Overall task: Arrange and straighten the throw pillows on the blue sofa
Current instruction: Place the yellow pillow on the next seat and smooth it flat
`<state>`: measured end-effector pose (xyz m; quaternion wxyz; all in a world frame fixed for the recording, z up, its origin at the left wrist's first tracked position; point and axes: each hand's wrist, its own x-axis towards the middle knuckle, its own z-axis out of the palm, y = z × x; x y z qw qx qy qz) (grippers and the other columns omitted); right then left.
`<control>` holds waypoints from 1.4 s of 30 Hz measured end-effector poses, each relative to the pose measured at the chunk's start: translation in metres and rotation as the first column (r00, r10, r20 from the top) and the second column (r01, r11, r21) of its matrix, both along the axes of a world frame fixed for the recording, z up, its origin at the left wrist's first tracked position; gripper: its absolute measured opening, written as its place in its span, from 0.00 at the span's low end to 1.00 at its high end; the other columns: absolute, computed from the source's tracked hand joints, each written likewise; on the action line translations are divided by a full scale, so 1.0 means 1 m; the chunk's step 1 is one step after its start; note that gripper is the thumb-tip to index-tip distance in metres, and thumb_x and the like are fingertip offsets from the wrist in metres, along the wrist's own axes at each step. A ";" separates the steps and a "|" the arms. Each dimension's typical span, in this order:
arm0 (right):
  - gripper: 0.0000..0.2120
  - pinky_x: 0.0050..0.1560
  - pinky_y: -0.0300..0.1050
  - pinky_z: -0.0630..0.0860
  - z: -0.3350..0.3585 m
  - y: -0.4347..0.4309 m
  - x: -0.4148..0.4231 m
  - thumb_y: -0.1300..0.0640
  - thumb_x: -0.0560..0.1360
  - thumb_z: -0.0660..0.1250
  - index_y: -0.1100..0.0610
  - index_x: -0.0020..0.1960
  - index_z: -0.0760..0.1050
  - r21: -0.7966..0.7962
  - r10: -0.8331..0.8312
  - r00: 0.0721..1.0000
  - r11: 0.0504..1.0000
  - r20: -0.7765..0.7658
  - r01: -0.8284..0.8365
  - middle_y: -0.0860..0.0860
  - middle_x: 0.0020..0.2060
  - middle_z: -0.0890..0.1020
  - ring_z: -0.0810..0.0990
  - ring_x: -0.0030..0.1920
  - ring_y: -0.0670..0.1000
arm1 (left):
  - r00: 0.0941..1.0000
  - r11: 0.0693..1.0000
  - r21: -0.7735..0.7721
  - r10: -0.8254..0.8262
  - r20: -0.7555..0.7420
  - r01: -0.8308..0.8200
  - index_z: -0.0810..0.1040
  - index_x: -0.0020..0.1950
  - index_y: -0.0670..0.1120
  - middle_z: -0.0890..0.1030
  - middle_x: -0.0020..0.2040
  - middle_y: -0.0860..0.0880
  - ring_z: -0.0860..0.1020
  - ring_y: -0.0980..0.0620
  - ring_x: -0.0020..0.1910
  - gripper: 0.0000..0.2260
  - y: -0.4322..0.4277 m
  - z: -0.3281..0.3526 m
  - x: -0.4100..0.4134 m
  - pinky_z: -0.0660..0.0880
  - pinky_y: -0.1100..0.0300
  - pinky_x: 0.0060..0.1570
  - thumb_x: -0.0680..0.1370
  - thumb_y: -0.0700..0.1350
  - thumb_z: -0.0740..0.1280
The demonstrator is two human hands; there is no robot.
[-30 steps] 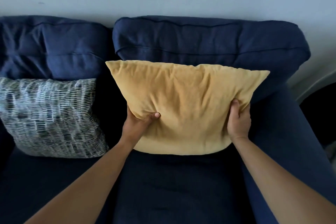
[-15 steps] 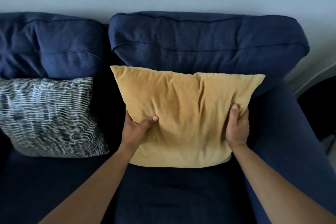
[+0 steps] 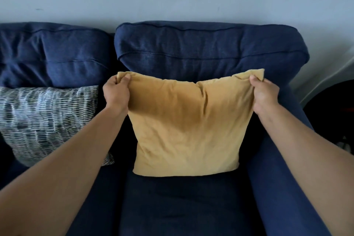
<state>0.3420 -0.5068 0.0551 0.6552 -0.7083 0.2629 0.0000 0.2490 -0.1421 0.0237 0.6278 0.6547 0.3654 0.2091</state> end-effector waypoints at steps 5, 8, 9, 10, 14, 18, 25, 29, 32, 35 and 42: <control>0.06 0.40 0.39 0.73 0.012 -0.009 0.002 0.50 0.75 0.72 0.48 0.41 0.79 0.052 -0.075 0.995 0.996 0.070 0.072 0.45 0.44 0.83 0.80 0.46 0.45 | 0.991 0.995 0.040 0.091 0.098 -0.095 0.81 0.39 0.53 0.80 0.33 0.61 0.75 0.68 0.32 0.07 0.017 0.003 -0.009 0.72 0.71 0.36 0.77 0.50 0.71; 0.07 0.37 0.37 0.71 0.004 -0.004 -0.004 0.52 0.77 0.71 0.48 0.40 0.78 0.031 -0.080 0.996 0.996 0.029 0.079 0.44 0.42 0.82 0.79 0.44 0.44 | 0.998 0.998 0.013 0.067 0.020 -0.068 0.82 0.47 0.51 0.80 0.40 0.56 0.76 0.61 0.40 0.04 0.010 -0.004 -0.013 0.75 0.63 0.47 0.79 0.50 0.71; 0.07 0.39 0.37 0.73 0.003 -0.002 -0.005 0.53 0.77 0.70 0.49 0.40 0.78 0.021 -0.086 0.995 0.996 0.042 0.085 0.45 0.42 0.82 0.80 0.44 0.44 | 0.997 0.997 0.017 0.075 0.017 -0.075 0.81 0.48 0.51 0.80 0.41 0.56 0.76 0.60 0.41 0.04 0.009 -0.002 -0.013 0.75 0.62 0.47 0.79 0.50 0.71; 0.07 0.42 0.37 0.74 0.003 0.000 -0.005 0.54 0.77 0.70 0.49 0.41 0.79 0.015 -0.099 0.992 0.995 0.073 0.098 0.46 0.43 0.83 0.81 0.45 0.45 | 0.996 0.996 0.031 0.084 0.037 -0.085 0.81 0.48 0.51 0.80 0.41 0.56 0.76 0.61 0.39 0.04 0.009 0.002 -0.013 0.74 0.64 0.45 0.78 0.50 0.71; 0.06 0.42 0.34 0.75 0.012 0.001 -0.004 0.54 0.78 0.67 0.50 0.43 0.80 -0.021 -0.156 0.963 0.986 0.221 0.164 0.45 0.43 0.84 0.82 0.44 0.43 | 0.984 0.987 0.106 0.108 0.142 -0.124 0.78 0.42 0.55 0.79 0.38 0.59 0.75 0.69 0.32 0.05 0.011 0.020 -0.016 0.72 0.73 0.36 0.76 0.51 0.72; 0.09 0.39 0.32 0.73 0.006 0.004 -0.006 0.54 0.79 0.66 0.49 0.41 0.77 -0.087 -0.169 0.947 0.976 0.272 0.199 0.44 0.41 0.82 0.81 0.42 0.41 | 0.978 0.975 0.151 0.140 0.153 -0.163 0.76 0.41 0.56 0.77 0.38 0.59 0.75 0.69 0.33 0.07 0.008 0.014 -0.019 0.73 0.72 0.39 0.76 0.51 0.72; 0.08 0.40 0.36 0.73 -0.008 0.010 -0.006 0.54 0.81 0.63 0.53 0.45 0.79 -0.160 -0.134 0.967 0.972 0.217 0.171 0.46 0.43 0.82 0.80 0.43 0.43 | 0.986 0.979 0.129 0.150 0.072 -0.158 0.71 0.41 0.56 0.75 0.40 0.58 0.73 0.62 0.38 0.09 -0.001 0.013 -0.011 0.72 0.68 0.42 0.79 0.51 0.69; 0.09 0.42 0.34 0.73 0.001 0.002 -0.008 0.54 0.80 0.64 0.48 0.42 0.77 -0.210 -0.101 0.955 0.964 0.280 0.164 0.45 0.43 0.82 0.80 0.43 0.42 | 0.982 0.969 0.188 0.139 0.126 -0.161 0.70 0.40 0.58 0.74 0.38 0.59 0.73 0.68 0.33 0.10 -0.004 0.026 -0.015 0.70 0.75 0.37 0.79 0.51 0.68; 0.08 0.46 0.38 0.75 -0.003 -0.005 -0.009 0.52 0.80 0.63 0.50 0.44 0.78 -0.238 -0.087 0.950 0.958 0.302 0.163 0.47 0.45 0.82 0.81 0.45 0.44 | 0.985 0.969 0.195 0.127 0.120 -0.149 0.70 0.40 0.58 0.74 0.37 0.59 0.73 0.66 0.34 0.10 -0.005 0.022 -0.016 0.71 0.71 0.40 0.79 0.52 0.69; 0.09 0.45 0.38 0.75 -0.017 -0.008 -0.014 0.51 0.80 0.63 0.52 0.44 0.77 -0.236 -0.102 0.962 0.958 0.253 0.164 0.46 0.43 0.82 0.80 0.43 0.44 | 0.989 0.973 0.179 0.139 0.059 -0.147 0.71 0.39 0.57 0.75 0.38 0.58 0.73 0.61 0.37 0.11 -0.010 0.005 -0.020 0.74 0.62 0.46 0.78 0.52 0.70; 0.09 0.52 0.45 0.78 -0.034 -0.022 -0.013 0.50 0.81 0.62 0.53 0.51 0.78 -0.280 -0.147 0.961 0.936 0.234 0.211 0.47 0.48 0.82 0.81 0.50 0.49 | 0.987 0.970 0.184 0.151 0.058 -0.159 0.76 0.46 0.58 0.79 0.45 0.58 0.78 0.58 0.45 0.04 -0.021 0.010 -0.017 0.78 0.55 0.58 0.77 0.51 0.71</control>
